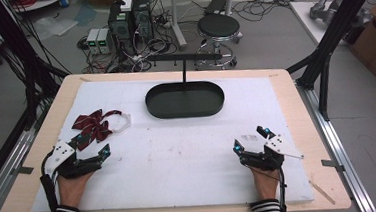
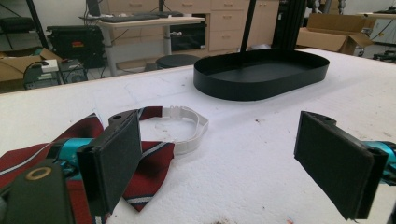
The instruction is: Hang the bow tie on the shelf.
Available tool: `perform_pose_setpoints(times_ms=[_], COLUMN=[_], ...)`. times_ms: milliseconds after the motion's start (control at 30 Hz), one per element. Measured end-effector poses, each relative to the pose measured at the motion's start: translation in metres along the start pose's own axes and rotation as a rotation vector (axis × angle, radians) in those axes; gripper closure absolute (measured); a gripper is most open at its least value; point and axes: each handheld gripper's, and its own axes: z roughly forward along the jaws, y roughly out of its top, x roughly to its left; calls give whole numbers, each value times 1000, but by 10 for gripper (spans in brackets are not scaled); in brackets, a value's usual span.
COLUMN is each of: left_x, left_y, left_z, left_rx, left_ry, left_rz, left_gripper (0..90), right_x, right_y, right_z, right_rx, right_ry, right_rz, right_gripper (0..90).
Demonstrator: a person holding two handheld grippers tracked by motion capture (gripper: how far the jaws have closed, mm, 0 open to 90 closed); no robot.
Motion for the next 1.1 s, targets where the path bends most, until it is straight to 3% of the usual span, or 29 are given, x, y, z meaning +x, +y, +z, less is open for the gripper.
perform_pose_setpoints(times_ms=[533,633,867,1100], left_x=[0,1,7,12], left_y=[1,2,13,34], left_z=[2,2,4,14], left_rx=[24,29,25,101], left_ry=[-3,8,25,6], left_rz=[-7,8,-7,13], left_gripper=[153,153,153,153], right_x=[0,0,0,0], right_y=[0,0,0,0], right_z=[0,0,0,0], right_rx=[0,0,1,1], right_ry=[1,-1,2,1], right_rz=[2,0,4,3], right_gripper=[31,31,31,31])
